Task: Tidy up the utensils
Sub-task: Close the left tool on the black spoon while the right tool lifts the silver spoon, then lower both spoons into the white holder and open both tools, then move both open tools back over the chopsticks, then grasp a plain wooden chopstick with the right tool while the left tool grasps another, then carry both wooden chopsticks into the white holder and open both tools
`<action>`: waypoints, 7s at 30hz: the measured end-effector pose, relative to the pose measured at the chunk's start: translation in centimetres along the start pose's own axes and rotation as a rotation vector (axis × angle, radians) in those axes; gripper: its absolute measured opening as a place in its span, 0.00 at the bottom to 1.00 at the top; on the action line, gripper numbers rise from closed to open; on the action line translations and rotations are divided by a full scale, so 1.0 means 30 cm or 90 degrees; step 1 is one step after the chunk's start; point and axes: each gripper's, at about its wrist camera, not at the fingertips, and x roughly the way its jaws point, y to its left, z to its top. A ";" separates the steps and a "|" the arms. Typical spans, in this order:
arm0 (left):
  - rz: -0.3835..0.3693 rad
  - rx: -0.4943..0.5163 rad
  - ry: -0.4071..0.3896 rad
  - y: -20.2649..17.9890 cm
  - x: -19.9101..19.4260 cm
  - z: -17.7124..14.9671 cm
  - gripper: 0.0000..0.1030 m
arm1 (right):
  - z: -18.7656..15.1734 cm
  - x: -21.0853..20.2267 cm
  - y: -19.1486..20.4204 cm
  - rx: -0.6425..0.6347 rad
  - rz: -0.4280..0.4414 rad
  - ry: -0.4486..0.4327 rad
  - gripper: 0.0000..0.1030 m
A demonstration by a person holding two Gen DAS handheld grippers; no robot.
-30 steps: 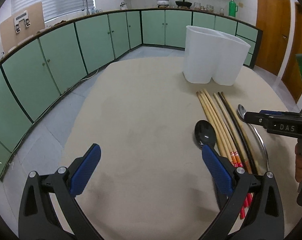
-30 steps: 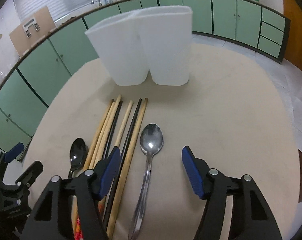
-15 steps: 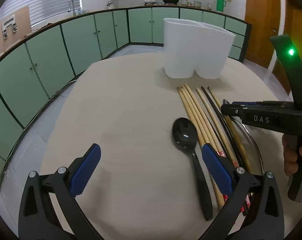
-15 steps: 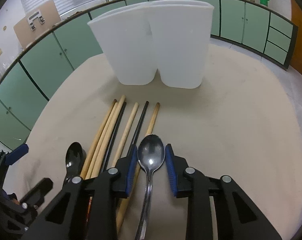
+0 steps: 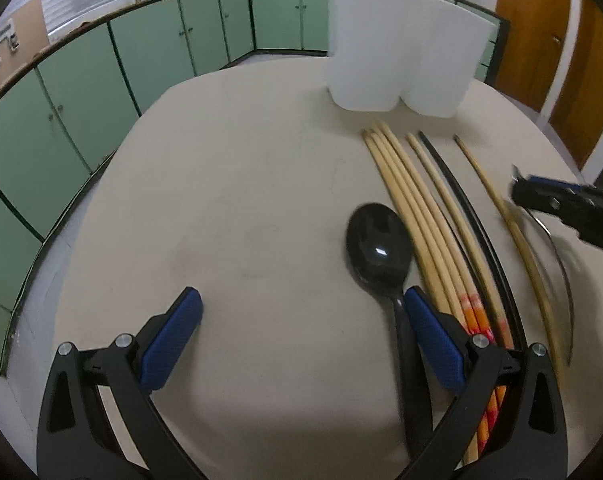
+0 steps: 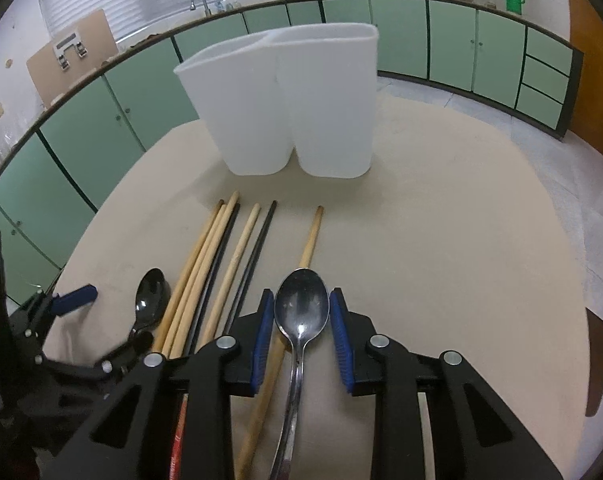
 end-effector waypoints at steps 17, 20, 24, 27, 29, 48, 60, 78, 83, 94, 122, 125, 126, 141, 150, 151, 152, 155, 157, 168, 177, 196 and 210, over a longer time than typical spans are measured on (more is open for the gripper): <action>0.005 -0.001 -0.024 -0.012 -0.022 0.065 0.95 | -0.013 -0.009 -0.086 0.006 -0.043 0.014 0.53; 0.008 0.010 -0.021 -0.026 -0.004 0.093 0.95 | 0.001 0.018 -0.076 0.010 -0.041 0.033 0.53; 0.017 0.024 -0.009 -0.032 0.035 0.118 0.95 | 0.006 0.051 -0.065 0.004 -0.049 0.057 0.51; 0.015 0.020 0.002 -0.036 0.058 0.141 0.95 | 0.006 0.064 -0.071 0.006 -0.049 0.063 0.51; 0.015 0.021 0.006 -0.039 0.061 0.157 0.95 | 0.011 0.069 -0.071 0.002 -0.051 0.069 0.51; -0.124 0.002 -0.069 -0.040 -0.027 0.182 0.33 | 0.010 -0.039 -0.084 0.012 0.007 -0.032 0.27; -0.115 0.002 -0.331 -0.053 -0.285 0.202 0.33 | 0.079 -0.243 -0.090 -0.010 0.052 -0.211 0.27; -0.066 0.007 -0.531 -0.224 -0.348 0.686 0.33 | 0.578 -0.357 -0.071 -0.019 0.020 -0.381 0.27; -0.043 0.011 -0.506 -0.236 -0.240 0.754 0.33 | 0.653 -0.247 -0.089 -0.008 -0.023 -0.384 0.27; -0.052 0.013 -0.429 -0.205 -0.071 0.789 0.37 | 0.640 -0.074 -0.101 -0.012 -0.027 -0.312 0.28; -0.043 0.022 -0.164 -0.130 -0.240 -0.056 0.68 | -0.193 -0.262 -0.034 0.065 -0.028 -0.137 0.76; -0.042 0.020 -0.128 -0.133 -0.222 -0.124 0.68 | -0.263 -0.264 -0.022 0.062 -0.041 -0.123 0.76; -0.044 0.017 -0.113 -0.132 -0.217 -0.148 0.68 | -0.285 -0.263 -0.015 0.058 -0.044 -0.116 0.75; -0.066 0.035 -0.071 -0.149 -0.231 -0.239 0.68 | -0.390 -0.180 0.085 0.006 0.002 -0.032 0.25; -0.074 0.046 -0.041 -0.186 -0.202 -0.245 0.69 | -0.392 -0.186 0.071 0.004 -0.015 -0.027 0.07; -0.076 0.041 -0.039 -0.182 -0.199 -0.244 0.69 | -0.392 -0.186 0.066 0.008 -0.015 -0.027 0.07; -0.078 0.036 -0.035 -0.177 -0.195 -0.243 0.69 | -0.393 -0.188 0.059 0.011 -0.018 -0.028 0.07; -0.059 0.033 -0.027 -0.166 -0.187 -0.241 0.69 | -0.392 -0.190 0.046 0.012 -0.030 -0.030 0.07; -0.049 0.031 -0.026 -0.155 -0.184 -0.238 0.69 | -0.390 -0.189 0.036 0.016 -0.033 -0.031 0.07; -0.063 0.026 -0.031 -0.152 -0.211 -0.265 0.68 | -0.441 -0.223 0.062 -0.026 -0.006 -0.032 0.30; -0.063 0.029 -0.033 -0.168 -0.205 -0.263 0.59 | -0.438 -0.222 0.052 -0.021 -0.005 -0.035 0.28; -0.097 0.028 -0.046 -0.184 -0.238 -0.248 0.07 | -0.417 -0.260 0.052 -0.019 -0.007 -0.066 0.07; -0.074 0.040 -0.230 -0.089 -0.571 -0.058 0.06 | -0.223 -0.512 0.025 -0.024 0.012 -0.188 0.07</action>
